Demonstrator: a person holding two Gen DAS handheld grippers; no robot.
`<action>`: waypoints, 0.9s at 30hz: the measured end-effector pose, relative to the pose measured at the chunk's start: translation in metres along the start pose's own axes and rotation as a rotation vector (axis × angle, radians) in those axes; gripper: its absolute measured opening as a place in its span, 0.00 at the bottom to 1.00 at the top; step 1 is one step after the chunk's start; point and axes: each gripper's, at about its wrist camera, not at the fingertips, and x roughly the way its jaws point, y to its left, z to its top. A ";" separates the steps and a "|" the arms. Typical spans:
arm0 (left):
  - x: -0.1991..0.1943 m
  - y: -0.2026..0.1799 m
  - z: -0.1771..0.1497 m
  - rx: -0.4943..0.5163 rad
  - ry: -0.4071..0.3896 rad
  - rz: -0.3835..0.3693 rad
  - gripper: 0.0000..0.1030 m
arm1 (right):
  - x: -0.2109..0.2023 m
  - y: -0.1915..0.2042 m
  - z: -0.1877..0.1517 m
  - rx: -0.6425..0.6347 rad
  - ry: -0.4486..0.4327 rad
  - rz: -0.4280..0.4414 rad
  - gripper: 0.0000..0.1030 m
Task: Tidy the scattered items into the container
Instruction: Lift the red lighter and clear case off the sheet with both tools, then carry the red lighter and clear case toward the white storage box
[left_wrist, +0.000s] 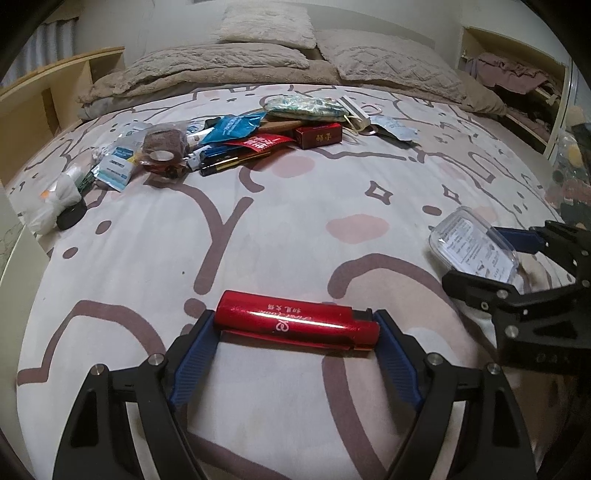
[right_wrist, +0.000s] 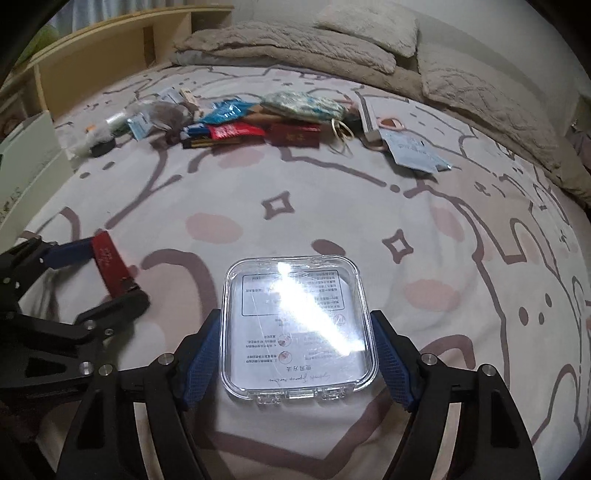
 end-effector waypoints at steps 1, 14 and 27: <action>-0.001 0.001 0.000 -0.014 0.005 -0.003 0.81 | -0.003 0.003 0.001 0.003 -0.010 -0.002 0.75; -0.038 0.027 0.002 -0.150 -0.056 0.008 0.81 | -0.035 0.035 0.003 0.023 -0.119 0.021 0.75; -0.085 0.028 0.006 -0.143 -0.181 0.045 0.81 | -0.086 0.033 0.000 0.051 -0.311 -0.021 0.75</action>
